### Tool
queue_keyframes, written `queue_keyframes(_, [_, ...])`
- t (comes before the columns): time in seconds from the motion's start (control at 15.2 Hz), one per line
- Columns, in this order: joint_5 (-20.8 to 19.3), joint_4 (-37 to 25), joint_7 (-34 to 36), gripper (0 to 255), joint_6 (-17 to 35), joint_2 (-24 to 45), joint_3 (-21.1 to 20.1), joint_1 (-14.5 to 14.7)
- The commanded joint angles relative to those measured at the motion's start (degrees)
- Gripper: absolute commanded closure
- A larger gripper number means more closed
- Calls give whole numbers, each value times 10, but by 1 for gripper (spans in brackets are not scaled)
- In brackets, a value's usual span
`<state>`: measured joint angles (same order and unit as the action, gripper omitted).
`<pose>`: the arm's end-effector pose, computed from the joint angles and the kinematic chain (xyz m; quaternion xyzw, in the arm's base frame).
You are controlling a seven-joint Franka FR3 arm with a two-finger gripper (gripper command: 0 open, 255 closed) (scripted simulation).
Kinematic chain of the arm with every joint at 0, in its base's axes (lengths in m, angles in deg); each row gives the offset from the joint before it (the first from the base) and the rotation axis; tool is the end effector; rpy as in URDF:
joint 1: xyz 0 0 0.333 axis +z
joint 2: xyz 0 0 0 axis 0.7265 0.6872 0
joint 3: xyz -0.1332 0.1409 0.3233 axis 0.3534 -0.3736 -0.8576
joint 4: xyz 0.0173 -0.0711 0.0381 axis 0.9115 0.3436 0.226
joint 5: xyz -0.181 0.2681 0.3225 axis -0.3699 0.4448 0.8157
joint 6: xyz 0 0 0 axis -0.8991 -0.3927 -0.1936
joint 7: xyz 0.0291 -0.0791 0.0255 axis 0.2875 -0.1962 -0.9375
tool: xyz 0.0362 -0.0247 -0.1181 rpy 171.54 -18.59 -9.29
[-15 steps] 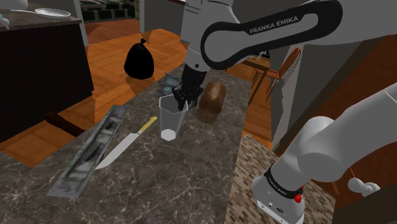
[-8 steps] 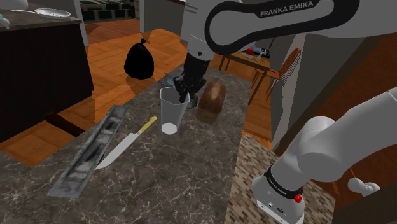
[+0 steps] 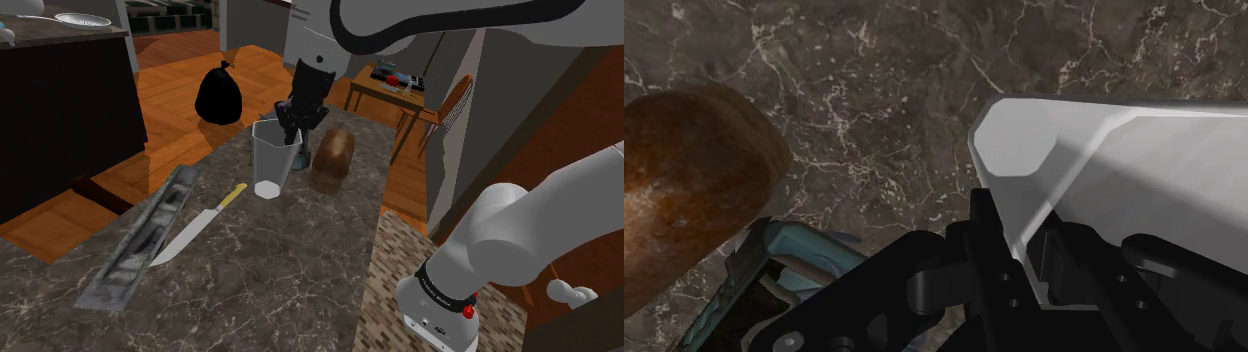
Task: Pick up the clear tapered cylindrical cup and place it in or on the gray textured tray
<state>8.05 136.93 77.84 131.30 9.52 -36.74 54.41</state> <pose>0.4551 0.1749 0.5104 -0.9959 0.0608 -0.0122 0.0663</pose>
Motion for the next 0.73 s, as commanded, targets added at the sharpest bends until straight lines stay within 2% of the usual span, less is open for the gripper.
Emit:
queue_keyframes(0.0, [-1,-13,2,255,-16,-3,1,0])
queue_keyframes(0.33, [-13,-116,62,255,-27,81,-37,11])
queue_keyframes(0.66, [-41,-237,124,255,-50,174,-71,25])
